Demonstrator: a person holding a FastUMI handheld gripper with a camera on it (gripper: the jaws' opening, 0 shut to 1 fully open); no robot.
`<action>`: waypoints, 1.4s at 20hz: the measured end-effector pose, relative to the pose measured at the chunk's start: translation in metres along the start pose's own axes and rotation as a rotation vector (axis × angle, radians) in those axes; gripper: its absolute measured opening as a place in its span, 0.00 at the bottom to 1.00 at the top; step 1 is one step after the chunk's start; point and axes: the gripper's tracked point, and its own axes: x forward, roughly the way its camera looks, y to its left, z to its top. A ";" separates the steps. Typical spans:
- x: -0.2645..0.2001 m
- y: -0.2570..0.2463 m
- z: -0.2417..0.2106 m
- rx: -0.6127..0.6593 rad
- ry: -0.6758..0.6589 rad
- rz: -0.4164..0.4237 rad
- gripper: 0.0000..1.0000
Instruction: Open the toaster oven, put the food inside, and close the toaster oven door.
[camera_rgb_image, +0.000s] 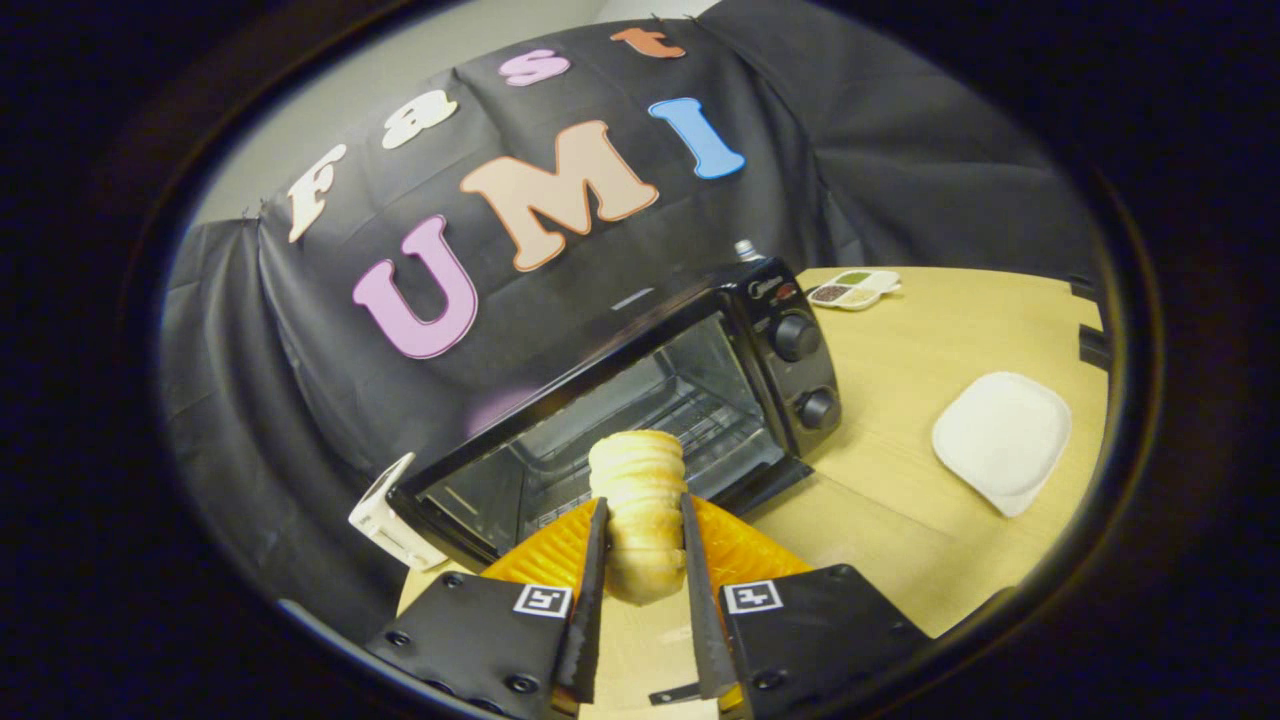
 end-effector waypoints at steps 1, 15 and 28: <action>0.006 0.002 -0.003 -0.010 0.007 -0.005 0.41; 0.095 -0.001 0.008 -0.042 -0.013 0.008 0.41; 0.105 0.016 0.003 -0.043 0.024 0.090 0.75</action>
